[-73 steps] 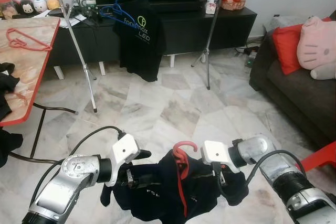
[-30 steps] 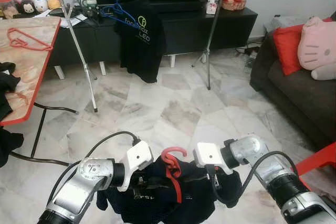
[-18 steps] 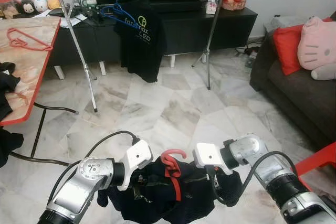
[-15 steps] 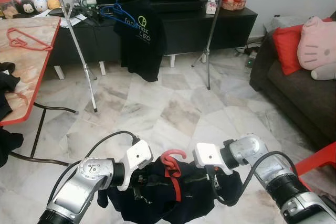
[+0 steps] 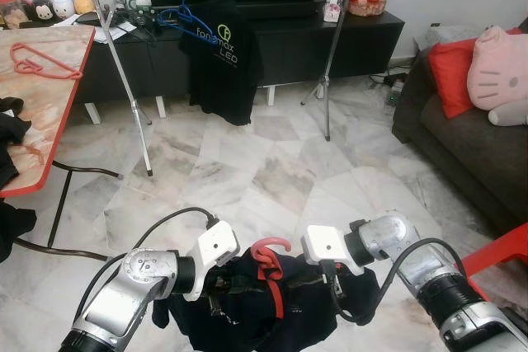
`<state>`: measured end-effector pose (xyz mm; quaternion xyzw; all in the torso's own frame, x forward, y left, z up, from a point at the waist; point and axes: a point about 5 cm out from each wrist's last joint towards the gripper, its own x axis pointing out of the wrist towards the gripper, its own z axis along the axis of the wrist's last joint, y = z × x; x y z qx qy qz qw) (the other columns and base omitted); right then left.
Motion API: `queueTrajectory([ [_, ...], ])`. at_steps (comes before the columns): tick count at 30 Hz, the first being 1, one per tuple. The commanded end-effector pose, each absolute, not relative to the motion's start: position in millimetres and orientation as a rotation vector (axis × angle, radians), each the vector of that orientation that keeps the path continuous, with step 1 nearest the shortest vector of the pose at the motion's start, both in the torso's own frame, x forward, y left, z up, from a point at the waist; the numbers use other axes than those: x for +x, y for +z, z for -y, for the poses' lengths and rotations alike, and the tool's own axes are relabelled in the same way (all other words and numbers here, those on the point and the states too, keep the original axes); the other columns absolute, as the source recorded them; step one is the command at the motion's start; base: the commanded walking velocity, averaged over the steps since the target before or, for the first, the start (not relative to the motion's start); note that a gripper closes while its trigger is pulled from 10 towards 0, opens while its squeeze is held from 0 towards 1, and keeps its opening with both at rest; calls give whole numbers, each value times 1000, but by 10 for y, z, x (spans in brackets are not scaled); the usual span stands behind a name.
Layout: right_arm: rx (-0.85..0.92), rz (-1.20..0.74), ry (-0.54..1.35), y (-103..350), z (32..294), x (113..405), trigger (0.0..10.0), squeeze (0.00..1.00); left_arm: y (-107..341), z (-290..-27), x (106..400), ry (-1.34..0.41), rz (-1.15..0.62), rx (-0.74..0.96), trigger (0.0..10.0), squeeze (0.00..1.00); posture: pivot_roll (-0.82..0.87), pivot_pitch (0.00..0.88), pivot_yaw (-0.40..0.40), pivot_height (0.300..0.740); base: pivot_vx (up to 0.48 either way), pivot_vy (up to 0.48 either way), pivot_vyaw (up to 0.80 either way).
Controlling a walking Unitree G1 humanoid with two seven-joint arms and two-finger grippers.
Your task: Hang hanger
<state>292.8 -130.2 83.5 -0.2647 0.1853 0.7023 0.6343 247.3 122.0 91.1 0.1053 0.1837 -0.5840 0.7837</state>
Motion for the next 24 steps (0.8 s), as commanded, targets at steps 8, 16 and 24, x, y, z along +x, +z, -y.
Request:
queueTrajectory([
  [8, -601, -385, 1581, 947, 1321, 2987, 10000, 1000, 804, -1233, 2421, -1256, -448, 254, 0, 0, -17, 0, -88, 740, 0, 0, 0],
  [16, -651, -434, 1578, 889, 1393, 2958, 10000, 1000, 761, -1279, 2458, -1191, -451, 270, 0, 0, -20, 0, -88, 740, 0, 0, 0],
  [24, -640, -440, 1448, 909, 1603, 3016, 10000, 1000, 807, -1326, 2503, -1120, -401, 229, 0, 0, -23, 0, -89, 740, 0, 0, 0],
])
